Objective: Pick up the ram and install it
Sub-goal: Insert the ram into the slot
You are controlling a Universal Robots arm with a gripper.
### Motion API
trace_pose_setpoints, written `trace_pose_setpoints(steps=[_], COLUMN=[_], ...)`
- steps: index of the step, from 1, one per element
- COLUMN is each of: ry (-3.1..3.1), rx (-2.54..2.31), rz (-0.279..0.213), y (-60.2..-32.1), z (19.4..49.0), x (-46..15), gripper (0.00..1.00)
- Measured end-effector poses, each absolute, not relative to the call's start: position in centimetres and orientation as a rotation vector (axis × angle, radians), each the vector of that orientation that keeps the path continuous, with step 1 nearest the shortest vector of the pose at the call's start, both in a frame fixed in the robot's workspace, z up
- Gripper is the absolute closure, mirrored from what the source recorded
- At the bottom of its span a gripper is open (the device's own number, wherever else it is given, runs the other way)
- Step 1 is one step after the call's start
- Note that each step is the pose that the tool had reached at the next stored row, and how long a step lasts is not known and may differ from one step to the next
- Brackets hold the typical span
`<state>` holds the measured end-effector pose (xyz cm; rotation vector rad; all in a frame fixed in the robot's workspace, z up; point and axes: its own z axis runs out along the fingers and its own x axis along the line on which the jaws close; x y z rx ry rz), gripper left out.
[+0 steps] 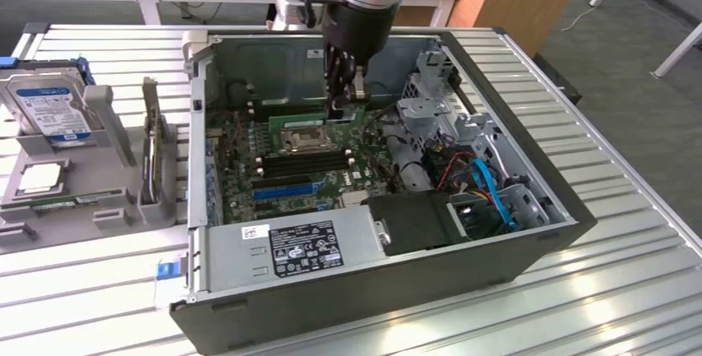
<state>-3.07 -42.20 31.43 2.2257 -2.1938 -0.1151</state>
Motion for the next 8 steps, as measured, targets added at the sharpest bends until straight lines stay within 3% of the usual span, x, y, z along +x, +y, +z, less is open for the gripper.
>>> trace_pose_setpoints(steps=[8], ry=[-2.194], rx=[2.226], rz=[-0.115], y=[-42.2], z=[30.86], x=[-3.08], gripper=[0.88])
